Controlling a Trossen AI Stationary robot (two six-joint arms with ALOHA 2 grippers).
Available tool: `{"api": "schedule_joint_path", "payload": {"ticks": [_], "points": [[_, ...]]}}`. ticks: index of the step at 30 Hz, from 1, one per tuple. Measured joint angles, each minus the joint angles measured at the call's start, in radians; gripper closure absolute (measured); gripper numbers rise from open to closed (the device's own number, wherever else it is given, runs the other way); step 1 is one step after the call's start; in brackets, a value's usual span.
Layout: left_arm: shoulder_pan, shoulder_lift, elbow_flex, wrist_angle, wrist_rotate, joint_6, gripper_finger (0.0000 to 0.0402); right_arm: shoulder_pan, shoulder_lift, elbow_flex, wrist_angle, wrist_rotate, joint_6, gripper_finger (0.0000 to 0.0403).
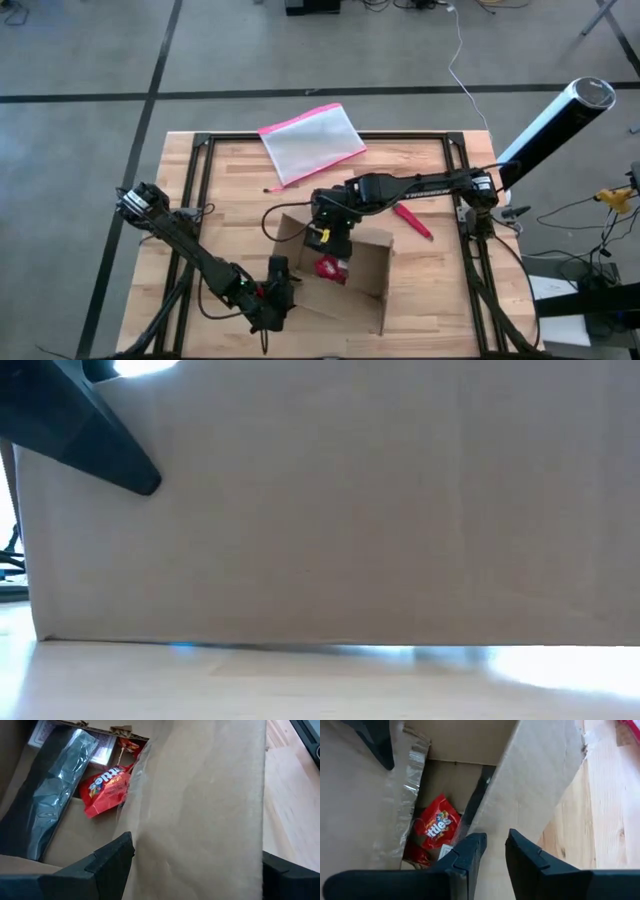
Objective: Unpack boxes
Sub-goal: Open the cardboard box using the box cutter
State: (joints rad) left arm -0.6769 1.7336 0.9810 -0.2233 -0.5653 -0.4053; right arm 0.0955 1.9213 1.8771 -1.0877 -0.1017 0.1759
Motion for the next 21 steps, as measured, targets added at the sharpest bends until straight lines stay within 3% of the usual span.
{"api": "schedule_joint_path", "payload": {"ticks": [6, 10, 21], "points": [[0.008, -0.002, -0.001, -0.012, -0.028, -0.012, 0.0128, 0.024, -0.073, 0.002, 0.021, 0.060, 0.010, 0.0329], [0.006, -0.004, -0.002, -0.022, -0.039, -0.008, 0.0128, 0.055, -0.124, 0.002, 0.046, 0.161, 0.010, 0.0320], [0.009, -0.060, -0.008, -0.042, -0.072, 0.027, 0.0128, 0.315, -0.203, -0.083, 0.224, 0.437, -0.018, 0.0329]]}}
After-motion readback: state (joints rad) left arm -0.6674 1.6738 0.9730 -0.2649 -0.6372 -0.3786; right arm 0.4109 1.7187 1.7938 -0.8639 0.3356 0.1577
